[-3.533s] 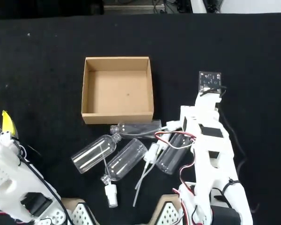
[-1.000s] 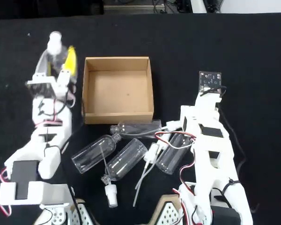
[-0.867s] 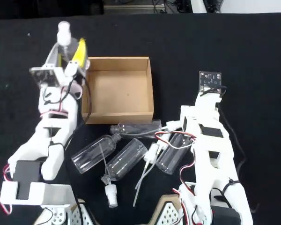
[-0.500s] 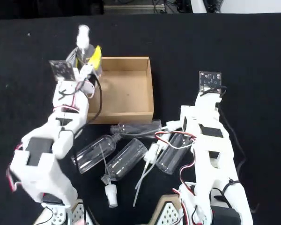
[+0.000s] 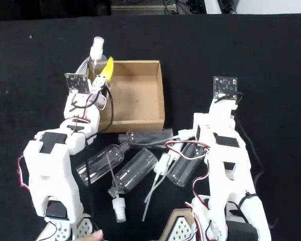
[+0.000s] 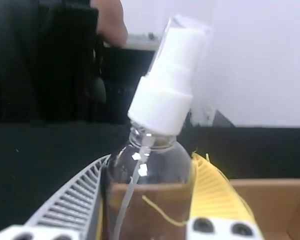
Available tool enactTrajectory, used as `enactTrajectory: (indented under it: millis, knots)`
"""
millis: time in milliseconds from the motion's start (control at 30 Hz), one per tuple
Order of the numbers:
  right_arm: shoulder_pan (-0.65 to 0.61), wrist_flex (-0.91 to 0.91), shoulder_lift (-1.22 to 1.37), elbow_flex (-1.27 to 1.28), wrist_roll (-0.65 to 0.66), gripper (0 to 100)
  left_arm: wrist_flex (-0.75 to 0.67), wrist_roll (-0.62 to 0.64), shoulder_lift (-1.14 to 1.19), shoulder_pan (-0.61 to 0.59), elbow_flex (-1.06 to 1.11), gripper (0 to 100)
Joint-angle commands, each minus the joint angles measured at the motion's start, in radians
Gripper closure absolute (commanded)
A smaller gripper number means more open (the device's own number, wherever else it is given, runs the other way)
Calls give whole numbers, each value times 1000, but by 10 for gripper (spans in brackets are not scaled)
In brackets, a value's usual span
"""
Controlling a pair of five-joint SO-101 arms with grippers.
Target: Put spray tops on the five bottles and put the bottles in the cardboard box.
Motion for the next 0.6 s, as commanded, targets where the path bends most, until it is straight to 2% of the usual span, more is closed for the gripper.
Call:
enactTrajectory:
  millis: [0, 100, 167, 567]
  knots:
    - [12, -25, -48, -8, -2, 825, 68, -6, -3, 12, -93, 903]
    - [12, -25, -48, -8, -2, 825, 89, -5, -3, 16, -93, 785]
    - [12, -25, -48, -8, -2, 825, 91, -5, -3, 16, -91, 743]
    - [15, -25, -48, -8, -2, 825, 92, -14, -14, 7, -93, 733]
